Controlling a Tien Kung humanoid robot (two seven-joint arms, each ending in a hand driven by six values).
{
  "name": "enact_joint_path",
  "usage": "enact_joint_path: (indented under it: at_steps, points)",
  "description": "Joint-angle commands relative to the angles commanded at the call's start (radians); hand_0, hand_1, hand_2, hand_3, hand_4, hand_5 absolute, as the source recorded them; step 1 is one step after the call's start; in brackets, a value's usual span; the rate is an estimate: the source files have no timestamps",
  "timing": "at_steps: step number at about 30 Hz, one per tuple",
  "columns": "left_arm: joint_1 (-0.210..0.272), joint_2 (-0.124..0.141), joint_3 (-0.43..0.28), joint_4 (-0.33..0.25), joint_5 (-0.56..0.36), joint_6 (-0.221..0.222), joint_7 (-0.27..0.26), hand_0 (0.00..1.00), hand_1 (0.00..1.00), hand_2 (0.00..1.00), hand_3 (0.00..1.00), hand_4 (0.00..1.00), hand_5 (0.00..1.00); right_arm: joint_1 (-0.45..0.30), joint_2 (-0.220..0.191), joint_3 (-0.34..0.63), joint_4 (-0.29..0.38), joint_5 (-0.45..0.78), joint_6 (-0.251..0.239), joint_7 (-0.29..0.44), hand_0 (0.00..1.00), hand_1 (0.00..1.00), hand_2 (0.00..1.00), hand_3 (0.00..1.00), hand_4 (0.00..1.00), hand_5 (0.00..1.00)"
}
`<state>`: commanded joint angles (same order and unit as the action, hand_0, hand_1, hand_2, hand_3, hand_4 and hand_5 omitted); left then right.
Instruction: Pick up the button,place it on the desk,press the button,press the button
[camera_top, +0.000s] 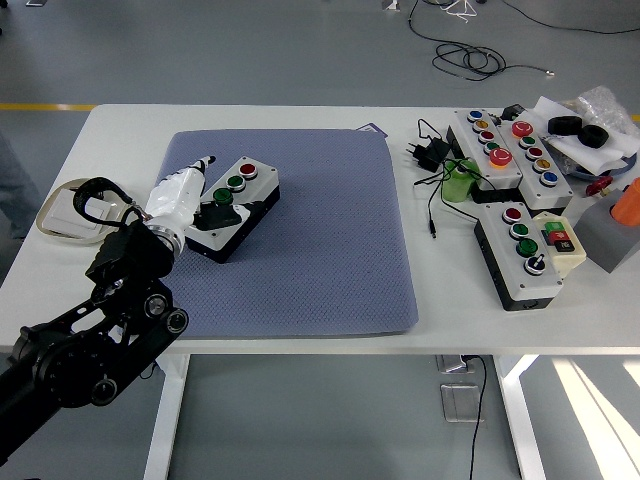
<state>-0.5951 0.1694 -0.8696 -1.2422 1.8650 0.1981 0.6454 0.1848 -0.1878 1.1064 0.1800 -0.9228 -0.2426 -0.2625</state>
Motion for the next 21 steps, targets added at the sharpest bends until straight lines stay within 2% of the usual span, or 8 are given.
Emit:
enact_joint_path:
  at_steps: [8, 10, 11, 16, 17, 21]
  points:
    - [-0.041, -0.020, 0.025, 0.061, 0.008, -0.001, 0.000, 0.936, 0.998, 0.998, 0.998, 0.998, 0.681, 0.002, -0.001, 0.003, 0.000, -0.003, 0.000, 0.000, 0.787, 0.797, 0.817, 0.751, 0.412, 0.479]
    - [-0.071, -0.033, 0.044, 0.102, 0.018, -0.010, 0.000, 0.936, 0.998, 0.998, 0.998, 0.998, 0.681, 0.003, -0.002, 0.005, 0.000, -0.004, -0.001, 0.000, 0.787, 0.797, 0.817, 0.751, 0.412, 0.479]
    - [-0.080, -0.037, 0.050, 0.114, 0.022, -0.015, 0.000, 0.911, 0.998, 0.998, 0.998, 0.998, 0.614, 0.004, -0.002, 0.006, 0.000, -0.006, -0.001, -0.001, 0.787, 0.797, 0.817, 0.751, 0.412, 0.479]
    - [-0.116, -0.055, 0.075, 0.167, 0.027, -0.050, 0.000, 0.911, 0.998, 0.998, 0.998, 0.998, 0.614, 0.006, -0.002, 0.008, 0.000, -0.009, -0.001, -0.002, 0.787, 0.797, 0.817, 0.751, 0.412, 0.479]
    - [-0.121, -0.058, 0.080, 0.176, 0.028, -0.054, 0.000, 0.881, 0.998, 0.998, 0.998, 0.998, 0.583, 0.006, -0.002, 0.009, 0.000, -0.010, 0.000, -0.002, 0.787, 0.797, 0.817, 0.751, 0.412, 0.479]
    - [-0.151, -0.073, 0.105, 0.233, 0.039, -0.058, 0.000, 0.881, 0.998, 0.998, 0.998, 0.998, 0.583, 0.008, -0.003, 0.009, 0.000, -0.013, 0.000, -0.002, 0.787, 0.797, 0.817, 0.751, 0.412, 0.479]
